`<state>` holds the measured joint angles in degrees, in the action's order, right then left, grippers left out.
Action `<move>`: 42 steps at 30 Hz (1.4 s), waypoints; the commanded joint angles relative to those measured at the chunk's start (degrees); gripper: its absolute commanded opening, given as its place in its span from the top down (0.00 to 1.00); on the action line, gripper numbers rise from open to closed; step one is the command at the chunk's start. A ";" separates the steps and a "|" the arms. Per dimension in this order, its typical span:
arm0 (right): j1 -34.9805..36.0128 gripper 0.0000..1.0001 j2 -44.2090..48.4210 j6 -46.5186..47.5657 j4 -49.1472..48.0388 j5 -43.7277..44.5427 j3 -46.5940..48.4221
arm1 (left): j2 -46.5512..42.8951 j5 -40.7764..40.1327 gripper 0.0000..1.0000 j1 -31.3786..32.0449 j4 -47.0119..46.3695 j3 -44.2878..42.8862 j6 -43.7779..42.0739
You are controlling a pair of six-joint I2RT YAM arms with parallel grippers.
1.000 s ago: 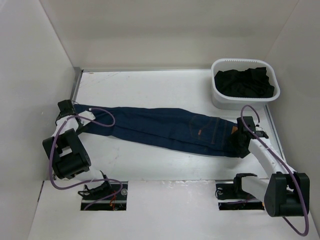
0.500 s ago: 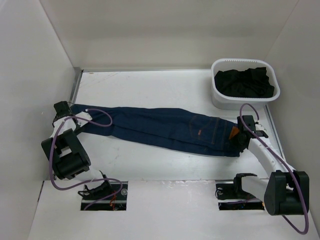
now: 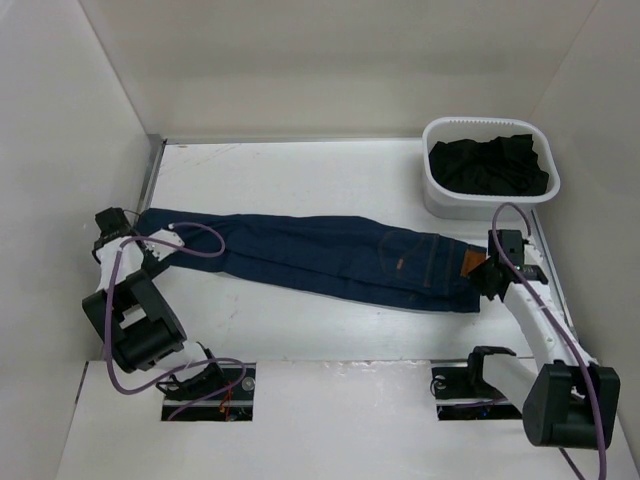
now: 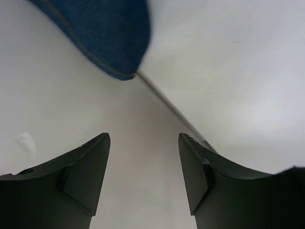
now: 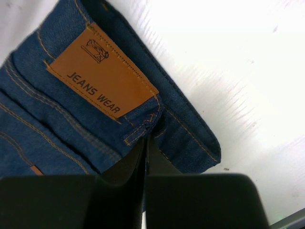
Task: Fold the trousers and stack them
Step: Fold the trousers
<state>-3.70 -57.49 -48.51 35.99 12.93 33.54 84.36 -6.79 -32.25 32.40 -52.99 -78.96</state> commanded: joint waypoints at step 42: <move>-17.43 1.00 -5.35 15.99 -5.75 -0.54 12.87 | 5.38 4.50 0.61 6.98 -4.20 4.12 2.23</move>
<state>-20.95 -63.42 -33.19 33.71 11.53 44.18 90.50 -3.84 -25.71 25.80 -47.55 -77.56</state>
